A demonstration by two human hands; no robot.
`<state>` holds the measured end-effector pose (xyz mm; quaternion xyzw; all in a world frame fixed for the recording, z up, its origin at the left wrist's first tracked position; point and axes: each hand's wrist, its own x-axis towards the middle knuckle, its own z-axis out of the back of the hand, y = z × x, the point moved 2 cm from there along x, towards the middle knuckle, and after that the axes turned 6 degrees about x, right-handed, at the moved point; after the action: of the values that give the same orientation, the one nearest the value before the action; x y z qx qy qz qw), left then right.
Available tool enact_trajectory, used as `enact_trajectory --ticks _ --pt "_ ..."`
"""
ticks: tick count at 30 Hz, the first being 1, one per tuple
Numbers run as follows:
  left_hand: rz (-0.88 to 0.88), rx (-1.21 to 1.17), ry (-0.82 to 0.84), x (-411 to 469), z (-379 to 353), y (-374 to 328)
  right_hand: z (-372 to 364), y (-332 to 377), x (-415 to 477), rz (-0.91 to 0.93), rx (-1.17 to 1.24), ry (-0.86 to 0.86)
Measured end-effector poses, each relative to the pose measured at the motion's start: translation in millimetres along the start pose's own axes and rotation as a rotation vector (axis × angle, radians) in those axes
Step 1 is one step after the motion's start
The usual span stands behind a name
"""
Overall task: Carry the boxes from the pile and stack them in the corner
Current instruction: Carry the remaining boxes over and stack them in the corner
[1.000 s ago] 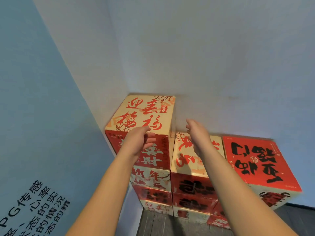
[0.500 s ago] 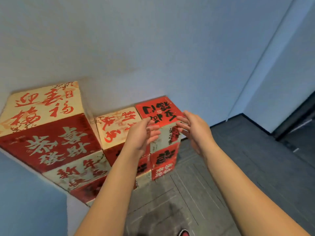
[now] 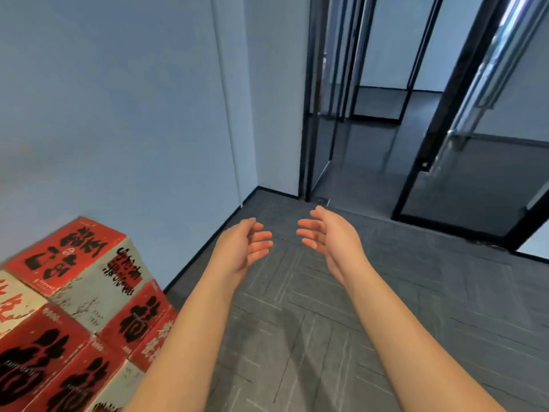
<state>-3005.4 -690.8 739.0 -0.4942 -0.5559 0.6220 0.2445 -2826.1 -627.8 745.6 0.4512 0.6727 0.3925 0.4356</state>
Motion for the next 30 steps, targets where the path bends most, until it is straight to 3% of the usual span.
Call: enact_trajectory --ticks 8,15,22,30 --pt "0.046 0.096 0.305 -37 -335 36 313 106 -23 0.114 0.016 -0.302" --pt "0.047 0.248 0.607 -99 -590 68 544 170 -87 0.235 0.148 -0.629" --pt "0.118 0.295 0.907 -156 -799 127 732 201 -148 0.350 0.253 -0.959" --pt "0.152 0.305 1.027 -115 -1001 168 923 266 -113 0.411 0.384 -1.147"
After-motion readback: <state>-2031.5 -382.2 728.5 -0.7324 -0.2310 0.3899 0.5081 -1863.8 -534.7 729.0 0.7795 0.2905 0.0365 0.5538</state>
